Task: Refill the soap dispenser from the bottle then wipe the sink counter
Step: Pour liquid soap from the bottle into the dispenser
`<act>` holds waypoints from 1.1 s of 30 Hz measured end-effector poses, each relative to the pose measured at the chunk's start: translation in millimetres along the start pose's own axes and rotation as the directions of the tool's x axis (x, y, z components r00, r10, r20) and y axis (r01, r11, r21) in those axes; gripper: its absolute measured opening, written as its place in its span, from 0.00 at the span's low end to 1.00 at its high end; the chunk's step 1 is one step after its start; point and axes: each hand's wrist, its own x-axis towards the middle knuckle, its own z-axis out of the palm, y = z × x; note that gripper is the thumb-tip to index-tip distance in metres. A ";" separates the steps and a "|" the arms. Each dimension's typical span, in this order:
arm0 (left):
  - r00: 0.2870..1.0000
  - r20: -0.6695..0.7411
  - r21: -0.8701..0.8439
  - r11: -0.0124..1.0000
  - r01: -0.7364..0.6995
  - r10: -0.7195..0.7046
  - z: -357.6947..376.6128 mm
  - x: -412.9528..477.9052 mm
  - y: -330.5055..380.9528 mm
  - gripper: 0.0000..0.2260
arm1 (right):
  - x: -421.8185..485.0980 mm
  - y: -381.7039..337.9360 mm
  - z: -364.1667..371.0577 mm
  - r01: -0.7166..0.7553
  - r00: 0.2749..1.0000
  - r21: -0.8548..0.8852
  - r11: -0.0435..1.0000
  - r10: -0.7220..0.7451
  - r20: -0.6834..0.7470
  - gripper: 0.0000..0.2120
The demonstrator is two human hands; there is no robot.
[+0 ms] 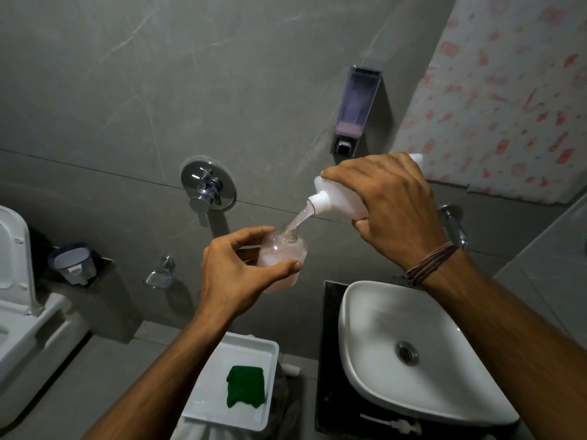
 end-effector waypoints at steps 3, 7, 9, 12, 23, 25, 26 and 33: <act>1.000 -0.010 0.011 1.000 0.003 -0.003 1.4 0.6 -1.6 0.32 | -0.3 0.1 -0.8 0.002 1.000 -0.010 1.000 -0.002 -0.007 0.29; 1.000 -0.012 0.001 1.000 0.003 -0.003 2.2 1.7 -1.6 0.34 | 0.0 1.2 -0.5 0.001 1.000 -0.010 1.000 -0.002 -0.006 0.29; 1.000 -0.010 -0.005 1.000 0.003 -0.003 2.2 2.0 -1.7 0.35 | 0.2 1.4 0.1 -0.001 1.000 -0.017 1.000 0.001 -0.006 0.29; 1.000 -0.015 0.002 1.000 0.006 -0.006 2.8 3.1 -3.6 0.34 | 0.3 2.3 2.6 0.001 1.000 -0.020 1.000 -0.002 -0.011 0.30; 1.000 0.003 0.015 1.000 -0.020 0.020 6.4 7.4 -7.8 0.33 | 2.1 7.3 9.3 0.009 1.000 -0.014 1.000 -0.009 -0.021 0.29; 1.000 0.004 0.013 1.000 -0.022 0.022 6.9 8.1 -7.8 0.33 | 2.5 7.7 9.9 0.005 1.000 -0.018 1.000 -0.006 -0.017 0.29; 1.000 0.004 0.015 1.000 -0.021 0.021 7.3 8.5 -8.3 0.33 | 2.6 8.2 10.4 0.004 1.000 -0.018 1.000 -0.005 -0.013 0.29; 0.999 0.019 0.007 0.999 -0.031 0.031 9.1 10.4 -10.6 0.33 | 3.6 10.8 13.3 0.009 1.000 -0.016 1.000 -0.010 -0.015 0.28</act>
